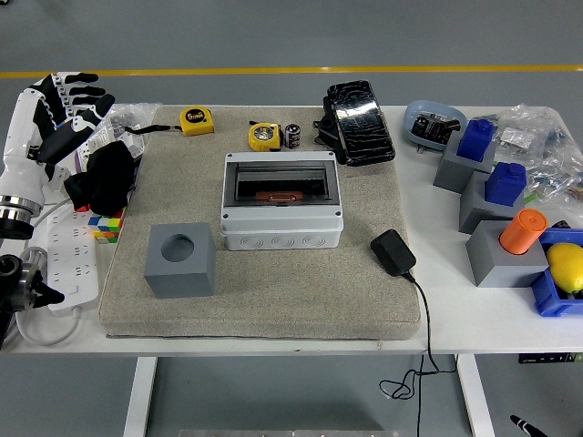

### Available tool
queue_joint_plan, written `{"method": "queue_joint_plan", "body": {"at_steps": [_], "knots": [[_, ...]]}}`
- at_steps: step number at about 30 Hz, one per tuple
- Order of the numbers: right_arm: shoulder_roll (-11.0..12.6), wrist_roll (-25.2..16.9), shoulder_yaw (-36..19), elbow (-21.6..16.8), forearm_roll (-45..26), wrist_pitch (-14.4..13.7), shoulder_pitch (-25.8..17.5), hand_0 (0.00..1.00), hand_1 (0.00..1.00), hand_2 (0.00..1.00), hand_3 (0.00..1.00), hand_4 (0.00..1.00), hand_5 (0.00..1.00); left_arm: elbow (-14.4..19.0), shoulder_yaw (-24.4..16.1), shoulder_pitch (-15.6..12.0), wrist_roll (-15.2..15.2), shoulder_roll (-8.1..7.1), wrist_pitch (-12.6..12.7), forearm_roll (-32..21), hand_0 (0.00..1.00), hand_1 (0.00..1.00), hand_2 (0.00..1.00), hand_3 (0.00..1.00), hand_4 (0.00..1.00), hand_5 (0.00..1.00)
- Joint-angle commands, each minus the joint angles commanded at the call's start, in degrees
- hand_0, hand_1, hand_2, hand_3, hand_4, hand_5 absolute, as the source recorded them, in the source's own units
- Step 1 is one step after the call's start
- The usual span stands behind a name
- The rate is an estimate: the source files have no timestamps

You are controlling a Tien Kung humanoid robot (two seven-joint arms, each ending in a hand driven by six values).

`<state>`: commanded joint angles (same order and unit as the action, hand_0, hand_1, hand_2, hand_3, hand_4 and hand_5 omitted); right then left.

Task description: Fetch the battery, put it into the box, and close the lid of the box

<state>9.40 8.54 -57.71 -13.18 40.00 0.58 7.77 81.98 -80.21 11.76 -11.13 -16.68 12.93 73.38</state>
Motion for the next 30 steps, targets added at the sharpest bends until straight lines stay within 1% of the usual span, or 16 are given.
{"method": "queue_joint_plan", "body": {"at_steps": [12,30], "knots": [[0.0,0.0,0.0,0.0,-0.1,-0.1,0.1,0.653,0.674,0.691,0.629,0.957,0.560,0.2,0.0,0.1,0.4,0.02,-0.4,0.3,0.441,0.560,0.572,0.610,0.998,0.501],[0.3,0.1,0.2,0.0,-0.1,0.1,0.4,0.653,0.673,0.691,0.629,0.956,0.561,0.3,-0.2,0.3,0.2,0.05,-0.3,0.3,0.441,0.562,0.571,0.609,0.998,0.497]]}}
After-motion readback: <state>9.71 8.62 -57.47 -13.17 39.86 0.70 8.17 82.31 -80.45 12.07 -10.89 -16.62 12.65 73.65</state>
